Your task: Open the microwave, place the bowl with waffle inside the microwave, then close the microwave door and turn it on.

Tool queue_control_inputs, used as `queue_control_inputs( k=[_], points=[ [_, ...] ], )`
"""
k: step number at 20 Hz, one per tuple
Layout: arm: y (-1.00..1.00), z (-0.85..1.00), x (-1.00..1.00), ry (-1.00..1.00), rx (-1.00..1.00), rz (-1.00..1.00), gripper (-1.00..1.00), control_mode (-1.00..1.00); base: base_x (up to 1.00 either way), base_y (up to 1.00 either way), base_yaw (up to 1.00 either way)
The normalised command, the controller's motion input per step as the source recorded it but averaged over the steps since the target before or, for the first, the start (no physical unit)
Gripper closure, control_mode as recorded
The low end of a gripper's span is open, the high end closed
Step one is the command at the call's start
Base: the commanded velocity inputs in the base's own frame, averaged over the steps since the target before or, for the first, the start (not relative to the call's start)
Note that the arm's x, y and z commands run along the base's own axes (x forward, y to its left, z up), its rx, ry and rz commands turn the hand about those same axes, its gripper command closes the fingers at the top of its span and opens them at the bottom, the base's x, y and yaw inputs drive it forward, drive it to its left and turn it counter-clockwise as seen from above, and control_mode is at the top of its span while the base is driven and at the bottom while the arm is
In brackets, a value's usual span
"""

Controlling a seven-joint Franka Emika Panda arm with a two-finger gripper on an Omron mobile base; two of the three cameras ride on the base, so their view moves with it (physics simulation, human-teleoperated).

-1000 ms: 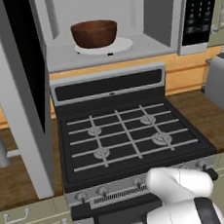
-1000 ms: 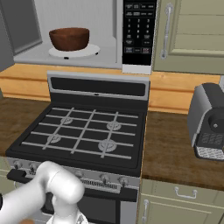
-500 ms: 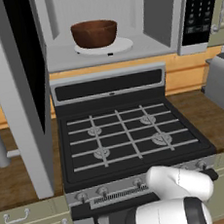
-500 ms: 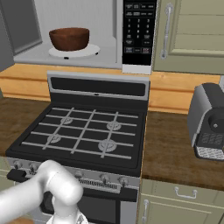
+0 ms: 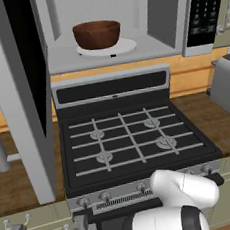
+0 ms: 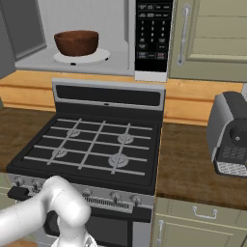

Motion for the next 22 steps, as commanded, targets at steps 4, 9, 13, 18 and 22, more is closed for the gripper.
queue_control_inputs(
  k=[4,9,13,18,22],
  points=[
    [0.17,0.0,0.0,0.27,-0.03,-0.13,-1.0,-1.0,0.0,0.0,0.0],
    [0.07,0.0,0.0,0.28,-0.07,-0.14,-1.0,-1.0,0.0,0.0,0.0],
    [0.17,0.0,0.0,0.21,-0.02,-0.17,-1.0,-1.0,0.0,0.0,0.0],
    [0.26,0.12,0.0,0.02,0.02,-0.11,-1.0,-1.0,0.0,0.0,0.0],
    [0.08,0.18,-0.07,0.0,0.1,-0.07,-1.0,-1.0,0.0,0.0,0.0]
  ],
)
